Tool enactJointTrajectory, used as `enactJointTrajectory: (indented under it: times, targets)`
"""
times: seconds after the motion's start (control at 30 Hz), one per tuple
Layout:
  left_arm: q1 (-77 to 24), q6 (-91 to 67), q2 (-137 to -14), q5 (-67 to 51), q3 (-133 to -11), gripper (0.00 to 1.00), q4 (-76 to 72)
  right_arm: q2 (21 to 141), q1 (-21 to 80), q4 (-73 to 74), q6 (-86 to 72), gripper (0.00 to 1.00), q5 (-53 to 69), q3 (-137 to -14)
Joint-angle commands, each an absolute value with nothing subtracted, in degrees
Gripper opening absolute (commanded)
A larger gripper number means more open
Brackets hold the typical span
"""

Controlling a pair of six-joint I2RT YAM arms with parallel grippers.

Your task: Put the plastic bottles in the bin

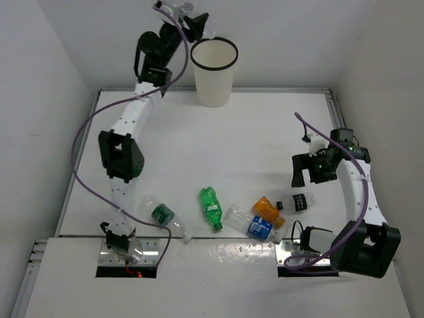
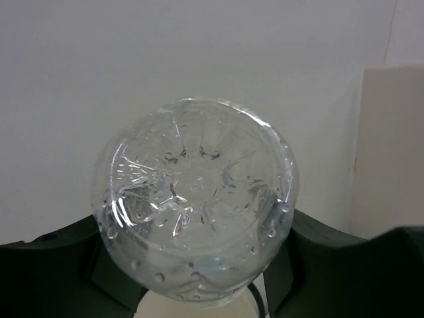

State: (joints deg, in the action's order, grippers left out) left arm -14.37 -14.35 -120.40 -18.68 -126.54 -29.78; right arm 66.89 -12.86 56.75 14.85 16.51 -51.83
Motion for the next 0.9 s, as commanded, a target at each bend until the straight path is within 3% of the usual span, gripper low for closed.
enactJointTrajectory:
  times: [0.0, 0.2, 0.27, 0.3, 0.37, 0.6, 0.8, 0.87]
  targets:
    - [-17.40, -3.64, -130.14, -17.31, -135.15, 0.00, -34.46, 67.76, -12.66, 56.60, 14.50, 0.97, 21.26, -55.10]
    - [-19.95, 5.62, -139.39, -13.37, -139.05, 0.10, -37.26, 66.98, -10.74, 57.66, 16.96, 0.94, 26.45, -57.39]
    - [-19.95, 6.42, -140.88, -12.66, -139.04, 0.42, -37.27, 65.83, -8.54, 56.44, 15.48, 0.93, 25.76, -58.01]
    - [-19.95, 6.42, -141.50, -11.70, -139.04, 0.78, -37.79, 65.66, -6.79, 56.08, 14.08, 0.92, 25.40, -59.05]
    - [-19.95, 7.03, -141.50, -10.46, -139.04, 0.98, -38.41, 66.35, -3.71, 55.90, 13.02, 0.90, 25.05, -59.94]
    - [-18.28, 6.67, -127.56, -4.94, -135.71, 1.00, -31.84, 75.56, 10.70, 51.07, 0.45, 0.88, 23.03, -69.85]
    - [-12.23, 8.61, -103.65, -0.53, -125.80, 1.00, -0.57, 87.36, 23.44, 45.45, -14.83, 0.88, 22.32, -74.36]
    - [-7.85, 8.61, -93.41, -0.01, -115.13, 1.00, 7.80, 89.72, 27.92, 44.39, -16.77, 0.89, 21.80, -73.57]
